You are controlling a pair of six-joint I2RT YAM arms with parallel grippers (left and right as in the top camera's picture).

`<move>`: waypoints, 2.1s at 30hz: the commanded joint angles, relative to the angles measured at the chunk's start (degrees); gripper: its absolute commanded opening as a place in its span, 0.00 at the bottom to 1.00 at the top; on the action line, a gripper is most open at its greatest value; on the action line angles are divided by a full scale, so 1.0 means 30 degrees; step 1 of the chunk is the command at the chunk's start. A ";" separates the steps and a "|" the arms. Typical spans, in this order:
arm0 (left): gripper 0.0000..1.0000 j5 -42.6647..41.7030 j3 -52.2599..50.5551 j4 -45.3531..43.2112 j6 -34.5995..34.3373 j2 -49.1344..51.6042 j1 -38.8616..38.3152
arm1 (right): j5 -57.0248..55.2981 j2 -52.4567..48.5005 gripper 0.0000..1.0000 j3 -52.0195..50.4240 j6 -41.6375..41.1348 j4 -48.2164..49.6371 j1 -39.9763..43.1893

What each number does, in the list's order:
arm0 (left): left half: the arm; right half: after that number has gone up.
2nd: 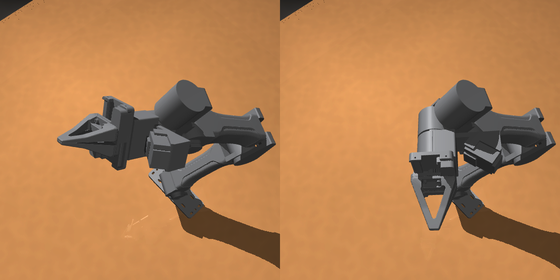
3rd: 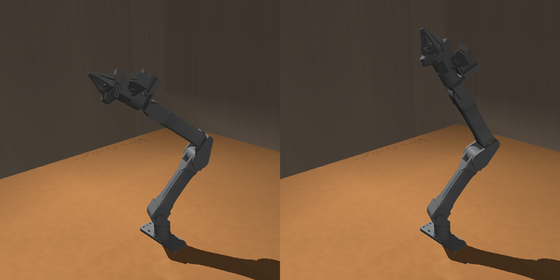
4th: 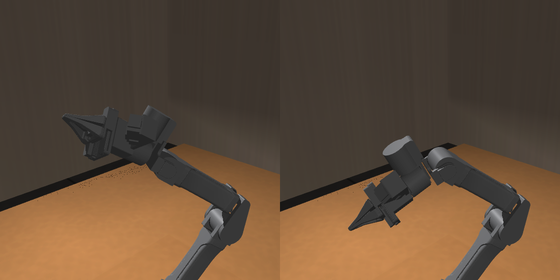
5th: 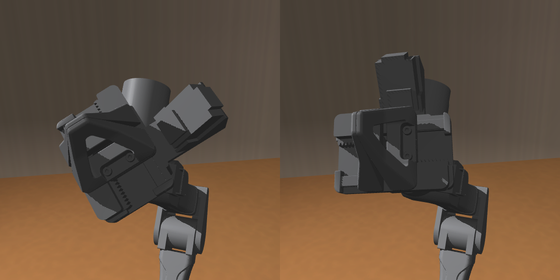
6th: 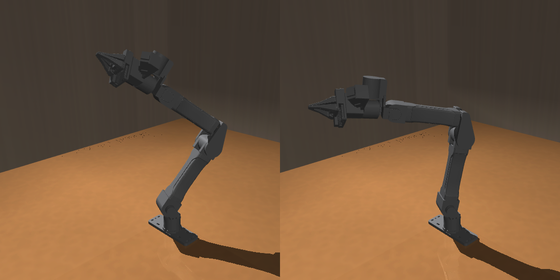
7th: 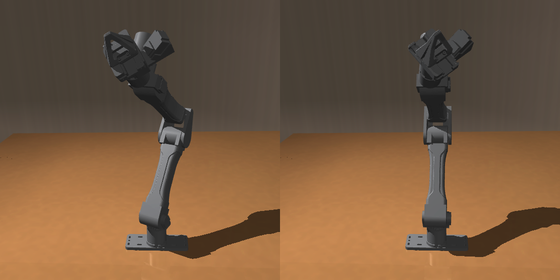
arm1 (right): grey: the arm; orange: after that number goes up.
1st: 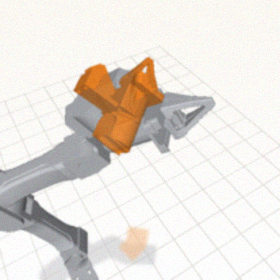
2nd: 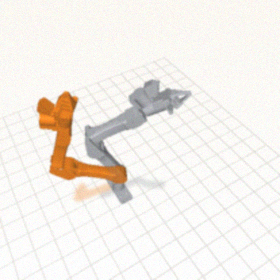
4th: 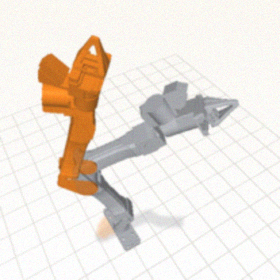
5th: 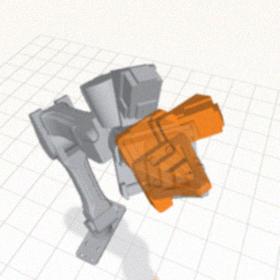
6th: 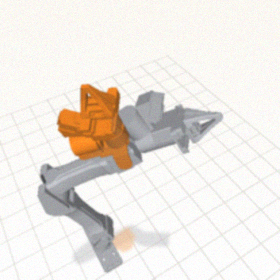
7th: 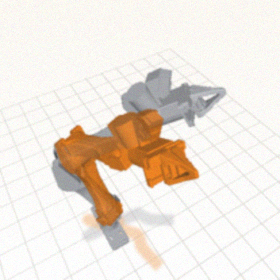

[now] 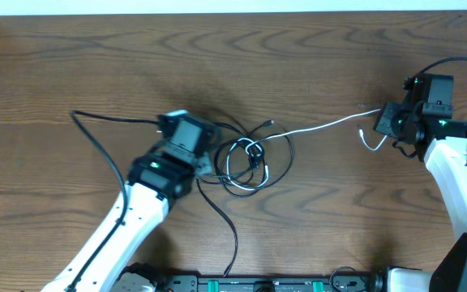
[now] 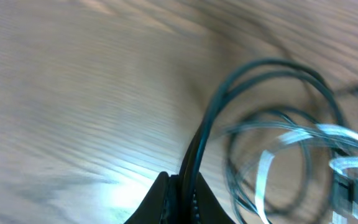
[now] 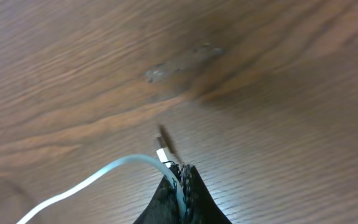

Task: Untangle cables

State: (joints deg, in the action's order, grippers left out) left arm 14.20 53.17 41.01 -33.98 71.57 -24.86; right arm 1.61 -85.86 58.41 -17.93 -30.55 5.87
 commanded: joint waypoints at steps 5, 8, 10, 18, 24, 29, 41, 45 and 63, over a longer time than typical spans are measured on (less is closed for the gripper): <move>0.07 0.1457 0.0102 0.0554 0.0313 0.1282 0.3759 | -0.3534 -0.0153 0.01 0.0226 -0.2732 0.0066 0.1319; 0.07 0.0882 0.0087 0.0525 0.0321 0.2317 0.4364 | -0.3577 -0.0175 0.01 0.0226 -0.3300 0.0182 0.2055; 0.08 -0.0852 0.0087 0.0335 0.0481 0.3220 0.4408 | -0.2907 -0.0175 0.01 0.0226 -0.3279 0.0211 0.2382; 0.08 -0.8728 0.0080 -0.2404 0.4874 0.6499 0.3687 | 0.1931 -0.0175 0.03 0.0226 -0.2208 -0.0044 0.2514; 0.08 -0.9741 0.0080 -0.3373 0.6739 0.7191 0.2331 | 0.4342 -0.0175 0.12 0.0226 -0.2193 -0.1064 0.2506; 0.08 -0.9697 0.0080 -0.3876 0.7832 0.7191 0.1071 | 0.4677 -0.0175 0.38 0.0226 -0.1180 -0.1996 0.2004; 0.07 -0.9012 -0.0299 -0.4648 0.8036 0.7220 0.0707 | 0.8597 -0.0175 0.83 0.0226 0.3701 -0.2433 -0.0838; 0.08 -0.9012 -0.0423 -0.4641 0.8036 0.7220 0.0707 | 1.0222 -0.0175 0.85 0.0226 0.4444 -0.2390 -0.2193; 0.08 -0.9012 -0.0423 -0.4648 0.8036 0.7220 0.0707 | 0.6849 -0.2157 0.66 0.0219 0.4612 -0.1158 -1.0805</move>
State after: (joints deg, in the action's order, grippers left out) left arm -13.21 52.69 26.96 -10.48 92.92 -22.72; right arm 26.41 -90.67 58.41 -5.39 -35.05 -23.70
